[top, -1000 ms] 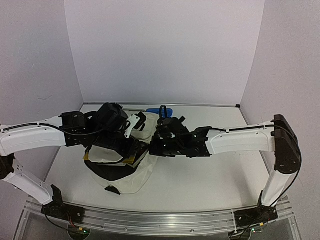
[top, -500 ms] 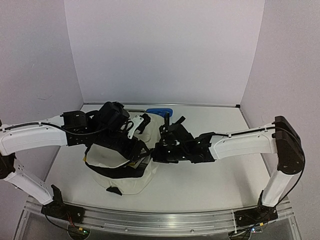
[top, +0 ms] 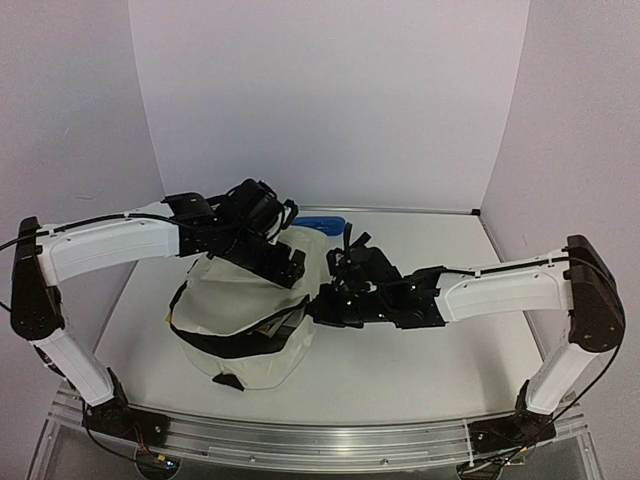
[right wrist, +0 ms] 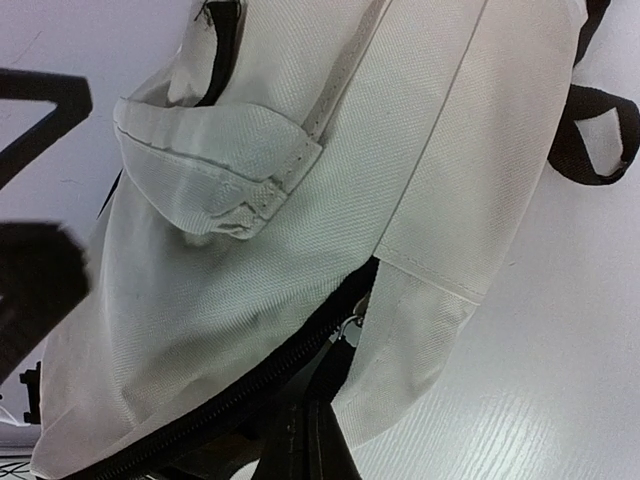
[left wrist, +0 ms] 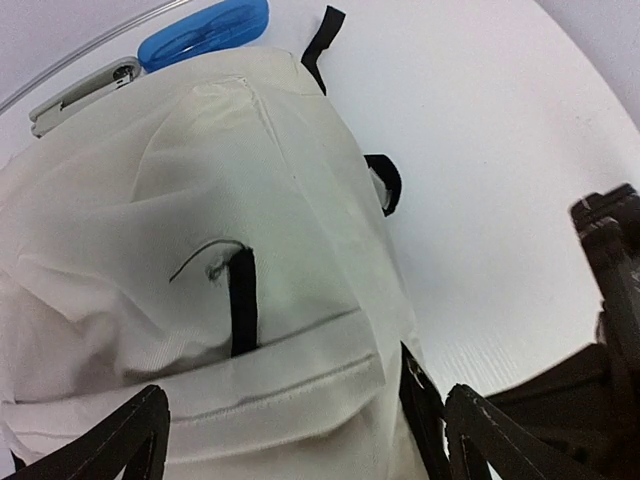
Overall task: Pack the student bag
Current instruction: Zip the student bag at the center of the board.
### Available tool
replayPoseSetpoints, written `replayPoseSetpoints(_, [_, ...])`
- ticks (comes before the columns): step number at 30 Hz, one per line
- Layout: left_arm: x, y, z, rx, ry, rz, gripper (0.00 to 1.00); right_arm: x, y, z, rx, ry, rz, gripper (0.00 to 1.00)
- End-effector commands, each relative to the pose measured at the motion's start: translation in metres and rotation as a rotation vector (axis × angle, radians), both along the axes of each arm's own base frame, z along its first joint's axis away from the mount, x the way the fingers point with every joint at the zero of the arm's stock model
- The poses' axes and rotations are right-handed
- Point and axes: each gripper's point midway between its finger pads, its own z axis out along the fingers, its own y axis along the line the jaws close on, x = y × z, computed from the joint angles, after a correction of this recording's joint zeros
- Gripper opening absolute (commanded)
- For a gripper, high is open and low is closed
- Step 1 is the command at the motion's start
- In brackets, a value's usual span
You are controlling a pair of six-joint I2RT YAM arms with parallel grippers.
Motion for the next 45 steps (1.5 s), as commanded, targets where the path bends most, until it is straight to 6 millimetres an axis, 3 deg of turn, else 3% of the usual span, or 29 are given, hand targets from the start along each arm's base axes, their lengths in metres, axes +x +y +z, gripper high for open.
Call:
replayPoseSetpoints(1, [0.024, -0.005, -0.01, 0.144, -0.066, -0.008, 0.93, -0.006, 0.005, 0.023, 0.076, -0.012, 0.02, 0.0])
replayPoseSetpoints(9, [0.047, -0.025, -0.032, 0.241, -0.082, -0.03, 0.71, -0.007, 0.002, 0.023, 0.08, -0.015, 0.014, 0.0])
replayPoseSetpoints(15, [0.058, -0.019, -0.05, 0.362, -0.073, 0.0, 0.22, -0.008, 0.0, 0.024, 0.084, -0.018, 0.01, 0.0])
replayPoseSetpoints(19, [0.058, -0.027, -0.049, 0.32, -0.065, -0.003, 0.0, -0.011, 0.0, 0.022, 0.085, -0.01, 0.018, 0.0])
replayPoseSetpoints(35, [0.089, -0.038, -0.041, 0.189, -0.087, 0.073, 0.0, -0.044, 0.013, 0.019, 0.111, 0.047, 0.08, 0.0])
replayPoseSetpoints(45, [0.124, -0.037, -0.031, 0.094, -0.117, 0.136, 0.0, -0.057, 0.025, 0.025, 0.153, 0.069, 0.112, 0.0])
